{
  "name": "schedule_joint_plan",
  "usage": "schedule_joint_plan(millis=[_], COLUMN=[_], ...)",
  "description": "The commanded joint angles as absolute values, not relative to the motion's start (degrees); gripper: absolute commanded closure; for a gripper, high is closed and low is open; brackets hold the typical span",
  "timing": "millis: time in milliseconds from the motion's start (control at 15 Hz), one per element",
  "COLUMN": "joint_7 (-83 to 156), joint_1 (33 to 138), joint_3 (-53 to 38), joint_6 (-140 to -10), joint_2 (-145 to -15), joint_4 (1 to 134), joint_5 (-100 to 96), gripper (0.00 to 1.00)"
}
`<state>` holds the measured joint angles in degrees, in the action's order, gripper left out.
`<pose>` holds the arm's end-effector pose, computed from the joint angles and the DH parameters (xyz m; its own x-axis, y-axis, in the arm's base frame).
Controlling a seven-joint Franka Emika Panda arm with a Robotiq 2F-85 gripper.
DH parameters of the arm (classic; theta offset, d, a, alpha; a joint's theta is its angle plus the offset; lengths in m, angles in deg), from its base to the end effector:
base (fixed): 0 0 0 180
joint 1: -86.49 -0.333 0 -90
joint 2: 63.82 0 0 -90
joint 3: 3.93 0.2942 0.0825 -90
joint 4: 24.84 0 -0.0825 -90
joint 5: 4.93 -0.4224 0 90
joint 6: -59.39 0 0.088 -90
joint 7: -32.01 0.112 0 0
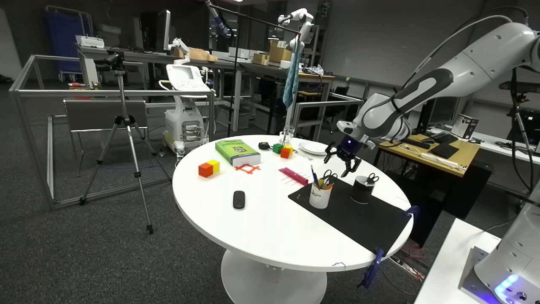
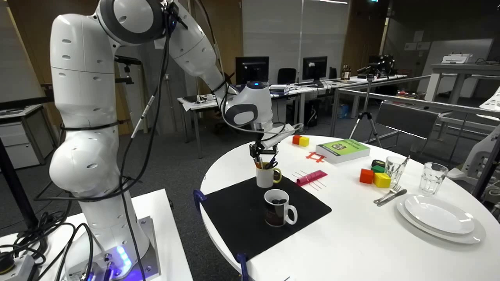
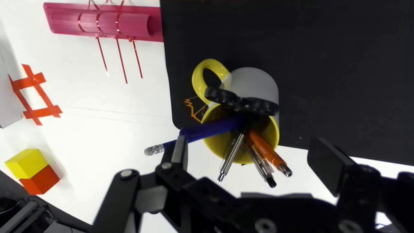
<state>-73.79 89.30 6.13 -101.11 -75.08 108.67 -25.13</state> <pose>0.5597 0.0572 0.2236 -0.0996 0.9820 0.1608 0.9576 0.0507 0.2836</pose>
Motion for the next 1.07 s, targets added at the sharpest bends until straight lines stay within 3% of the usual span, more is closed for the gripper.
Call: schedule_joint_plan(millis=[0,467,1000], joint_7=[-77.36,-81.88,-86.19], joint_1=[90.93,91.51,91.06], joint_3=[5.5,4.1,4.9], joint_6=[-99.24,-90.61,-92.6], joint_2=[-74.52,-75.61,-77.86], joint_4=[108.73,106.4,105.52], joint_5=[-20.95,-17.48,-19.15], gripper=[0.0,0.0,0.0])
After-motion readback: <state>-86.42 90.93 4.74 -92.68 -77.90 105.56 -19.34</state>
